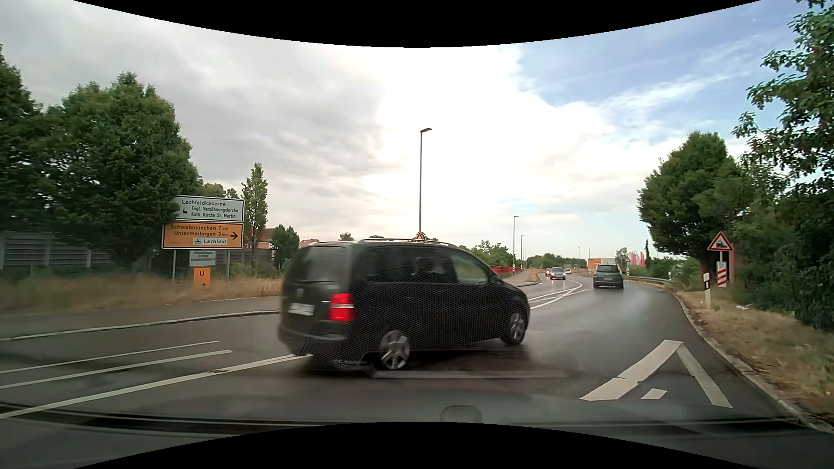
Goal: Follow the waypoints while adhering to traffic rules and regulations
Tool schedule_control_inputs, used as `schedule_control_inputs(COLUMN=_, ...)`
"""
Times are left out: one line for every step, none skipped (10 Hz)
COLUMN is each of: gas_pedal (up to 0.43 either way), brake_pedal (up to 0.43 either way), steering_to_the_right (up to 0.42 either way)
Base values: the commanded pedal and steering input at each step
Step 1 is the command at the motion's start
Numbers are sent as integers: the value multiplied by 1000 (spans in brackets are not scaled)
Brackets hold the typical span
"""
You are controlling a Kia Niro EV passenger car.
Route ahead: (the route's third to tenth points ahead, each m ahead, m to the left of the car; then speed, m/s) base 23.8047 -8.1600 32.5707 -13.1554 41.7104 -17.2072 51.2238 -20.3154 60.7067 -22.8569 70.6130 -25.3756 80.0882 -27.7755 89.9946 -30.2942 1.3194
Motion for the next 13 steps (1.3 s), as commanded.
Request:
schedule_control_inputs(gas_pedal=370, brake_pedal=0, steering_to_the_right=272)
schedule_control_inputs(gas_pedal=378, brake_pedal=0, steering_to_the_right=289)
schedule_control_inputs(gas_pedal=378, brake_pedal=0, steering_to_the_right=296)
schedule_control_inputs(gas_pedal=390, brake_pedal=0, steering_to_the_right=299)
schedule_control_inputs(gas_pedal=390, brake_pedal=0, steering_to_the_right=299)
schedule_control_inputs(gas_pedal=390, brake_pedal=0, steering_to_the_right=301)
schedule_control_inputs(gas_pedal=390, brake_pedal=0, steering_to_the_right=303)
schedule_control_inputs(gas_pedal=390, brake_pedal=0, steering_to_the_right=305)
schedule_control_inputs(gas_pedal=390, brake_pedal=0, steering_to_the_right=305)
schedule_control_inputs(gas_pedal=390, brake_pedal=0, steering_to_the_right=305)
schedule_control_inputs(gas_pedal=390, brake_pedal=0, steering_to_the_right=305)
schedule_control_inputs(gas_pedal=398, brake_pedal=0, steering_to_the_right=303)
schedule_control_inputs(gas_pedal=398, brake_pedal=0, steering_to_the_right=301)
